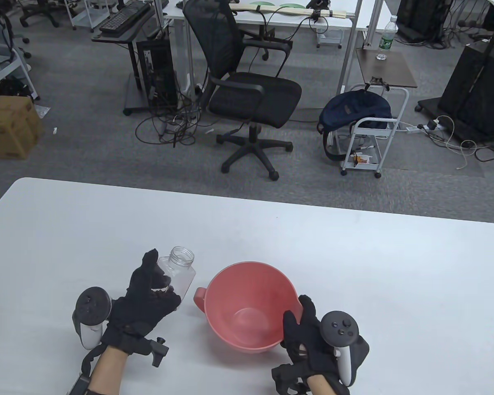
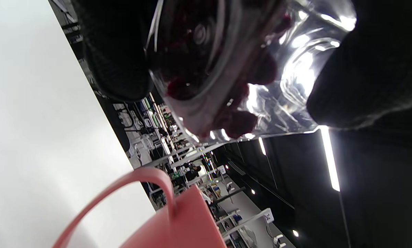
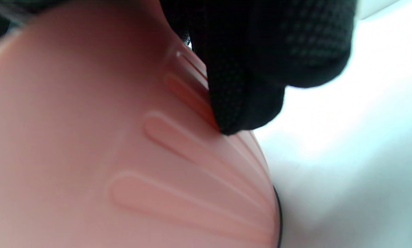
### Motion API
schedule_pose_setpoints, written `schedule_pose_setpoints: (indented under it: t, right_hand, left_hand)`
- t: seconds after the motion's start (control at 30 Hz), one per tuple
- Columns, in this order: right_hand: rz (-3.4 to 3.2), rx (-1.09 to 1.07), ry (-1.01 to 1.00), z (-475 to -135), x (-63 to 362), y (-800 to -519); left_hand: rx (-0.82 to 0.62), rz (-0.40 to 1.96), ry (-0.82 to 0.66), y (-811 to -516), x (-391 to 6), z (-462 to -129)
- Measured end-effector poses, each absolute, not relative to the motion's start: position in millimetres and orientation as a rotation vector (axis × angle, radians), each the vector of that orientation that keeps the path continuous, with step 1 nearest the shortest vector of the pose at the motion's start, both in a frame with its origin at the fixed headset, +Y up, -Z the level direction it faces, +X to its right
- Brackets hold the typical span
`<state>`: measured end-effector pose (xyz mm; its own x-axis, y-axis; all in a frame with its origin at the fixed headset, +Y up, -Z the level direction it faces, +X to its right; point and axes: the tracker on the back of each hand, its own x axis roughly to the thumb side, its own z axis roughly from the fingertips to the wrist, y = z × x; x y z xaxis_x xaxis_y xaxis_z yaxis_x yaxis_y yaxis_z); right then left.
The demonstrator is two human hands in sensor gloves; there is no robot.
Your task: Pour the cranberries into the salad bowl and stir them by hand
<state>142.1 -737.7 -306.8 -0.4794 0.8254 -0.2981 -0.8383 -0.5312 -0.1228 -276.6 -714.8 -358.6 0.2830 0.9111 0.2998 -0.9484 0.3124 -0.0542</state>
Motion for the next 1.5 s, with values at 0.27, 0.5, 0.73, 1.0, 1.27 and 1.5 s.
schedule_pose_setpoints:
  t: [0.27,0.5,0.73,1.0,1.27,1.5]
  right_hand:
    - [2.088,-0.395,0.055,-306.5,141.7,-738.1]
    - [2.083,-0.398,0.057,-306.4,141.9,-738.6]
    - [2.084,-0.397,0.059,-306.6,142.1,-738.9]
    - [2.084,-0.396,0.066,-306.6,142.4,-739.0]
    - [2.091,-0.393,0.075,-306.7,142.6,-738.8]
    - [2.092,-0.393,0.081,-306.9,142.5,-739.0]
  left_hand:
    - [0.108,1.166,-0.344,-710.0,-269.5,-356.2]
    - [0.142,1.135,-0.356,-705.1,-264.1,-352.1]
    - [0.179,1.064,-0.395,-697.1,-250.2,-343.3]
    - [0.212,0.983,-0.399,-693.9,-233.1,-336.0]
    - [0.214,0.948,-0.398,-690.9,-222.2,-332.1]
    - [0.286,0.950,-0.360,-689.1,-216.8,-326.6]
